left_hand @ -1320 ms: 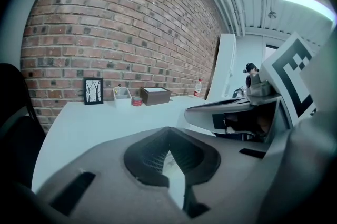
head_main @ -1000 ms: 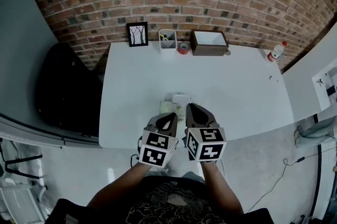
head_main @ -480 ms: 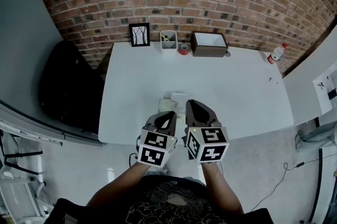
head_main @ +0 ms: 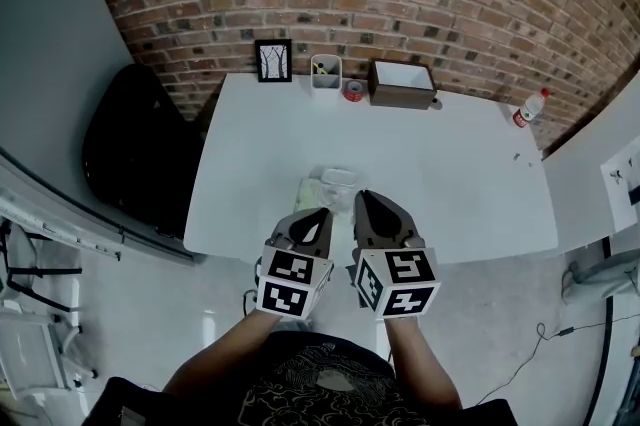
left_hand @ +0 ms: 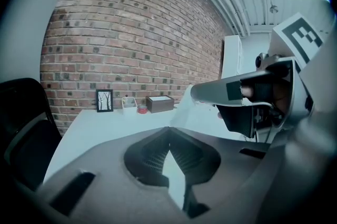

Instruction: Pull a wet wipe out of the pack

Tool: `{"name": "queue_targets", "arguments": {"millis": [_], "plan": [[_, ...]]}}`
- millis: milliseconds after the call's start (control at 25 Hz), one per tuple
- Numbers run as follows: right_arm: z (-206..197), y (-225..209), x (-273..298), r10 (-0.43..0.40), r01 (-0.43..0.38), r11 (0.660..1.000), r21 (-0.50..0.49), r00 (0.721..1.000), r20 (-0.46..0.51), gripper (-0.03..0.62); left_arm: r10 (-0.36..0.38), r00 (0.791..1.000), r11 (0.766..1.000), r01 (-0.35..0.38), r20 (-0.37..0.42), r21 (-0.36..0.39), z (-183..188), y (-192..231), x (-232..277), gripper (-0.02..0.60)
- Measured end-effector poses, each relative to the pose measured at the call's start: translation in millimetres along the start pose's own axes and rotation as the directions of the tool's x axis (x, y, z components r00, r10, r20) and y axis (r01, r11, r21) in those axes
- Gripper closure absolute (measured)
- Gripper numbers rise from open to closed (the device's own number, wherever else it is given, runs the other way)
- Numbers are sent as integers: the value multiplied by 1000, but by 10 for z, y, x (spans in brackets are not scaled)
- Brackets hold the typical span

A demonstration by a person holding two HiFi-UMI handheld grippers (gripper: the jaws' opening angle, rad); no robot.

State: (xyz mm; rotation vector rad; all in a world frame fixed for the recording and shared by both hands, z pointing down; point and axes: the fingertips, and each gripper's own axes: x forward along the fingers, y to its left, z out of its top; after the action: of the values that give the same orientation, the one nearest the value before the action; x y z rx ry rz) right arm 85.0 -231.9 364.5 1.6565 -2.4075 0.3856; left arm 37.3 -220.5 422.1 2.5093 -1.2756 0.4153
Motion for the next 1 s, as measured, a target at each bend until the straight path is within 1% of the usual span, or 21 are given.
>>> {"name": "queue_targets", "arguments": {"millis": [280,720,1000], "plan": [[-106,1,-271,49,-49,999,-12,999,0,577,42,999,999,-42,22,-15,-28,-229,-111,569],[-437,-87,-565,97,-98,995,-19,994,-55,577,90,996,996,-89,16,-29,-132,-597,-202,569],[-623,-146,-679,122,-126,991,-34,989,-85,577,104,994,994,-103,21,-43,-167,-789,-196,569]]}}
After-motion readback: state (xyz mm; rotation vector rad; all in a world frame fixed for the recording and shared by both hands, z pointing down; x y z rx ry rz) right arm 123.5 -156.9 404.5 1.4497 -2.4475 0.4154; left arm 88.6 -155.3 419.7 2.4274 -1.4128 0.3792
